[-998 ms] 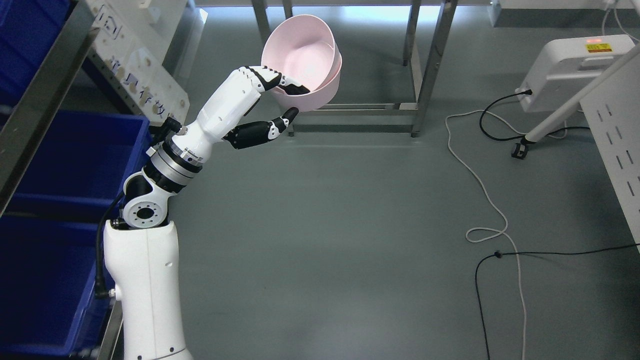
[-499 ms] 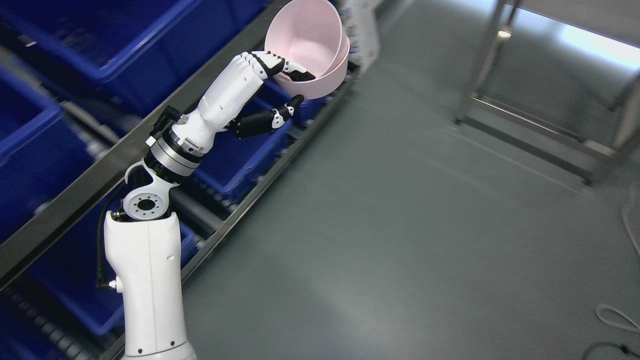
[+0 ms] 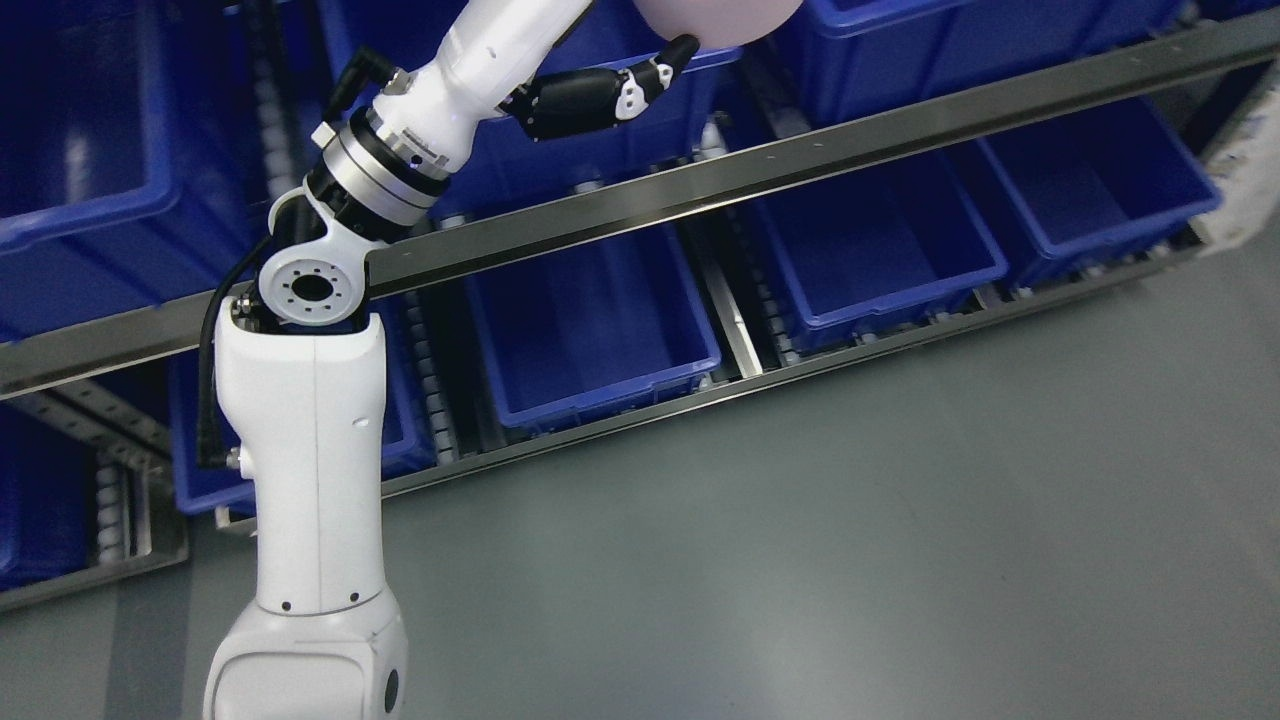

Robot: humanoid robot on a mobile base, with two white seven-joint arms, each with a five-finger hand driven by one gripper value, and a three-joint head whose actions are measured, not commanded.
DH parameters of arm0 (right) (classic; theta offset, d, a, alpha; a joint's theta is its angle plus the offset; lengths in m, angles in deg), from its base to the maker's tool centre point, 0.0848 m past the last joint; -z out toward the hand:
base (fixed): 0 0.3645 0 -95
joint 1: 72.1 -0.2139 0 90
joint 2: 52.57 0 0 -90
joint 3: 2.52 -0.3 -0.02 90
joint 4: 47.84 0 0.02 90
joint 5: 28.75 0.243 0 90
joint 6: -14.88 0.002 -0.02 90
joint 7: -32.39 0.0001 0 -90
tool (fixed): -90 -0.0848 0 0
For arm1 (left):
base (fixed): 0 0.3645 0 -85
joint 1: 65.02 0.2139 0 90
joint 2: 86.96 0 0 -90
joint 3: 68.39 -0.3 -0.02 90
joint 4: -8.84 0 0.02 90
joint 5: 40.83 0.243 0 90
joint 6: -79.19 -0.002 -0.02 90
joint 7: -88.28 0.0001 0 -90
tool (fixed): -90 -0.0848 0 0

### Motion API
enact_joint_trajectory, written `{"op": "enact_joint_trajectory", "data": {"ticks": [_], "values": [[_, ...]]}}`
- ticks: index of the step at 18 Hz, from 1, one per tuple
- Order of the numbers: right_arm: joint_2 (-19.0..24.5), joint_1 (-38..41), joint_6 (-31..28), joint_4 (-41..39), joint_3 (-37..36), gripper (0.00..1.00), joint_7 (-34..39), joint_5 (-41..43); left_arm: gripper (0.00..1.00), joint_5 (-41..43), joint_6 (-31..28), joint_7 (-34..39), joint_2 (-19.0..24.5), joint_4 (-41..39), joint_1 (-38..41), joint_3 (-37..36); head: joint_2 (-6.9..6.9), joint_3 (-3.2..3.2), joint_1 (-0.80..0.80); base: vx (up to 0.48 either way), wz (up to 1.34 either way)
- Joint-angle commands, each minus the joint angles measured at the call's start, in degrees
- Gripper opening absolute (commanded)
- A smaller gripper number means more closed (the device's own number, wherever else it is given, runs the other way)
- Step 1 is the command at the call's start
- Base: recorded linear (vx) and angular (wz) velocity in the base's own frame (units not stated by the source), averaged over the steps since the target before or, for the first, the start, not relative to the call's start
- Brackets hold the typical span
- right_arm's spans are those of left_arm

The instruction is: Stack pink IKEA bowls on left shelf middle

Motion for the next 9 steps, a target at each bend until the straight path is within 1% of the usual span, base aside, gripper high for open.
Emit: {"op": "enact_joint_trajectory", "data": {"ticks": [1, 2, 4, 6, 7, 9], "values": [[-1.0, 0.0, 0.0, 0.0, 0.0, 1.0, -0.2, 0.0, 0.03, -0.3, -7.0, -2.6, 1.0, -1.1, -5.3, -7.0, 0.0, 0.0, 0.0, -0.023, 0.74], [-1.0, 0.0, 0.0, 0.0, 0.0, 1.0, -0.2, 0.0, 0.03, 0.3, -10.1, -4.3, 1.0, -0.1, -6.4, -7.1, 0.0, 0.0, 0.0, -0.023, 0.74], [-1.0, 0.0, 0.0, 0.0, 0.0, 1.0, -0.2, 0.0, 0.03, 3.8, -15.0, -6.5, 1.0, 2.6, -9.1, -6.5, 0.0, 0.0, 0.0, 0.008, 0.31], [-1.0, 0.0, 0.0, 0.0, 0.0, 1.0, -0.2, 0.0, 0.03, 7.2, -19.6, -8.1, 1.0, 4.4, -10.7, -5.5, 0.0, 0.0, 0.0, 0.011, 0.02], [-1.0, 0.0, 0.0, 0.0, 0.0, 1.0, -0.2, 0.0, 0.03, 7.7, -20.6, -8.3, 1.0, 4.7, -11.0, -4.9, 0.0, 0.0, 0.0, 0.002, -0.07], [-1.0, 0.0, 0.0, 0.0, 0.0, 1.0, -0.2, 0.0, 0.03, 7.8, -20.8, -8.5, 3.0, 5.6, -10.5, -4.3, 0.0, 0.0, 0.0, -0.007, -0.06]]}}
